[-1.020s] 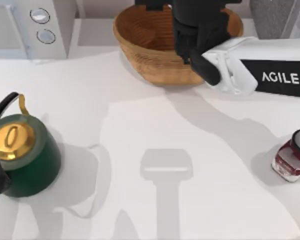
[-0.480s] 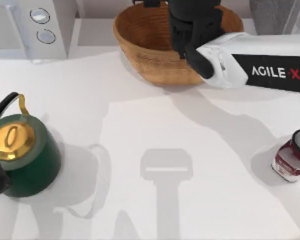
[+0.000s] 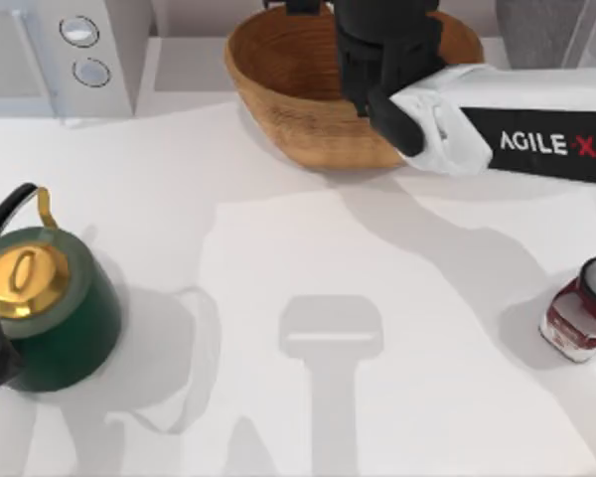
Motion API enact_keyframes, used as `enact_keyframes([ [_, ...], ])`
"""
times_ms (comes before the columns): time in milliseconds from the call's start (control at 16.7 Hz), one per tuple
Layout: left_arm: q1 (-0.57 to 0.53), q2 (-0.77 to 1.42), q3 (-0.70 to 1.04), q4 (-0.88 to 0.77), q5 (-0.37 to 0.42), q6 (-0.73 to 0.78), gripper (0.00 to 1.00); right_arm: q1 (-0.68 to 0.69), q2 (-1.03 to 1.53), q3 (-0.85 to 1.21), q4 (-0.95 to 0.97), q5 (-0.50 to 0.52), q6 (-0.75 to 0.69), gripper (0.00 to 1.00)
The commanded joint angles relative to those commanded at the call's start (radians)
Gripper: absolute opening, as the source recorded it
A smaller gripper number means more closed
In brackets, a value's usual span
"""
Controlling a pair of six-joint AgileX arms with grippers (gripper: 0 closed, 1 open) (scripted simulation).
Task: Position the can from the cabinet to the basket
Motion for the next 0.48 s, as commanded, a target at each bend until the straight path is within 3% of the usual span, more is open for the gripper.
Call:
enact_keyframes([
  [300,0.0,0.0,0.0,0.0,0.0,0.0,1.0,0.0,0.0,0.0,0.0,0.0,0.0,0.98],
  [480,0.0,0.0,0.0,0.0,0.0,0.0,1.0,0.0,0.0,0.0,0.0,0.0,0.0,1.0],
])
